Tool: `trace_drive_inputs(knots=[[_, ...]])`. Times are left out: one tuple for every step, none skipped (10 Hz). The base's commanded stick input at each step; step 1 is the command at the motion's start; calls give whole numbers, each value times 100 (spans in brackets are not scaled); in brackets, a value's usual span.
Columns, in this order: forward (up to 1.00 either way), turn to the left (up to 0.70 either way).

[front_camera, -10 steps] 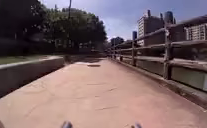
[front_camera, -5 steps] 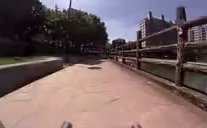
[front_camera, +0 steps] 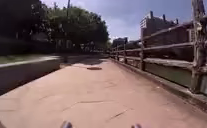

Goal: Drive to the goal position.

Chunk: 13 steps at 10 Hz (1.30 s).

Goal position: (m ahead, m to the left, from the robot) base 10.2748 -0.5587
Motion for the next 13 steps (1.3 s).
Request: trace_drive_inputs(knots=[[70, 0], [70, 0], [70, 0], [70, 0], [70, 0], [70, 0], [70, 0], [70, 0], [70, 15], [70, 34], [70, 19], [70, 0], [70, 0]])
